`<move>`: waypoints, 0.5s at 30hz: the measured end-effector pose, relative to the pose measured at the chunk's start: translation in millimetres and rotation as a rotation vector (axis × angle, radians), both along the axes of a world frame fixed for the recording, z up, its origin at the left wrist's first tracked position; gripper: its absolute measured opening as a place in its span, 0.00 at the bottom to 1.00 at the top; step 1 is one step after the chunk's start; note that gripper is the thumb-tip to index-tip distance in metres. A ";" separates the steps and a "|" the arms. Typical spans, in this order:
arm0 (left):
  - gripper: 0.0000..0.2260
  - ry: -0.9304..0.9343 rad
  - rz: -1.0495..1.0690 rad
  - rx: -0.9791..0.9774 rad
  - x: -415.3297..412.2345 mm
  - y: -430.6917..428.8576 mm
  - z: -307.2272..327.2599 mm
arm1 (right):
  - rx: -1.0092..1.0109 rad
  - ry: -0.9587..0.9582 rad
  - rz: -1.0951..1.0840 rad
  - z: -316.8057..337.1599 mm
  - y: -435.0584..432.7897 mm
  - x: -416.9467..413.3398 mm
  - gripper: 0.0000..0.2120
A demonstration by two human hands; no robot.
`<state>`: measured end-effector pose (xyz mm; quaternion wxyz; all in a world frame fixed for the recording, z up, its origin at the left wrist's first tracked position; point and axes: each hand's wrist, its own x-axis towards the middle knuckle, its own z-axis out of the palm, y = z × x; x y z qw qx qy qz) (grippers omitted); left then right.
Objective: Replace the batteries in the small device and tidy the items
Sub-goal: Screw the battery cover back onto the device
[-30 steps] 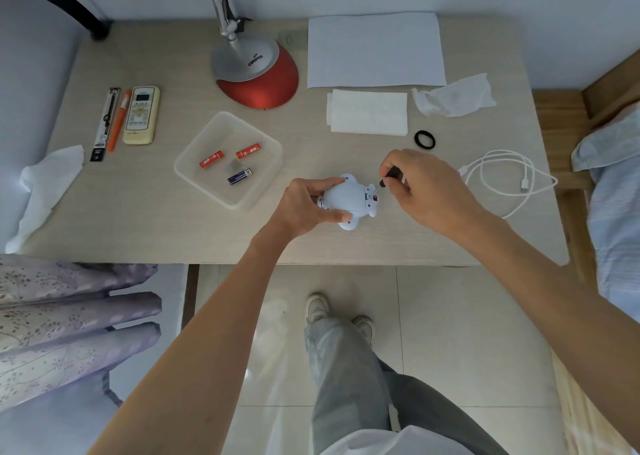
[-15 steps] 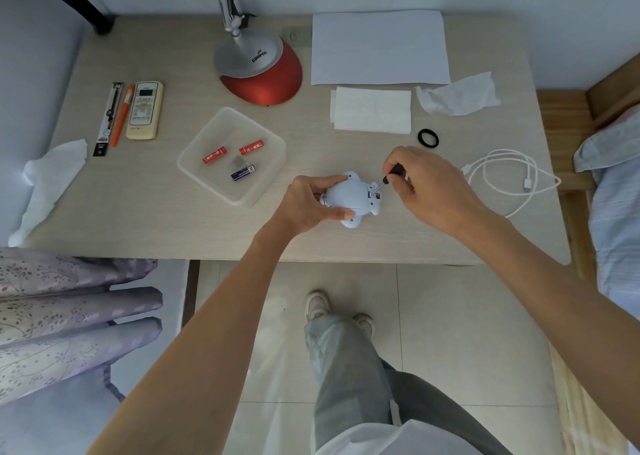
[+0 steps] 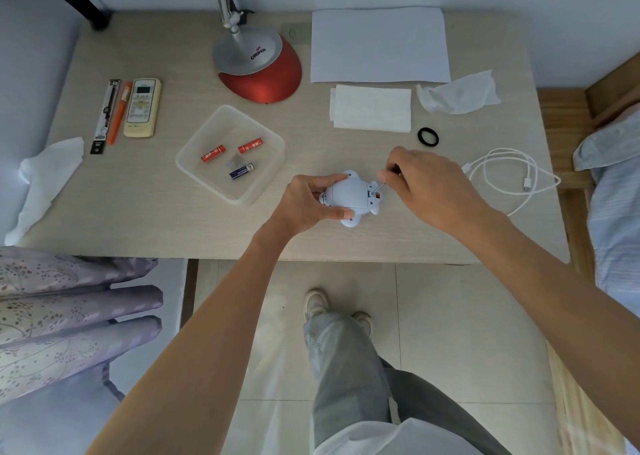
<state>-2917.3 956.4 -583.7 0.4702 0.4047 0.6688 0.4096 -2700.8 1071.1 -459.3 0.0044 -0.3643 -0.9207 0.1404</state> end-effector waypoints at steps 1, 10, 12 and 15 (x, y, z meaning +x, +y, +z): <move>0.36 0.000 0.000 -0.001 0.1 -0.3 -0.1 | 0.021 -0.021 -0.012 -0.3 1.5 -0.5 0.18; 0.34 0.004 0.011 -0.007 0.6 -0.3 -1.1 | -0.010 -0.073 0.035 1.7 0.5 -2.1 0.14; 0.35 -0.007 0.016 -0.010 0.6 -0.2 -1.4 | -0.041 -0.043 0.054 1.7 -2.3 -3.8 0.09; 0.35 0.001 0.009 0.002 0.3 0.3 -1.5 | -0.073 -0.019 0.074 1.3 -4.0 -5.9 0.05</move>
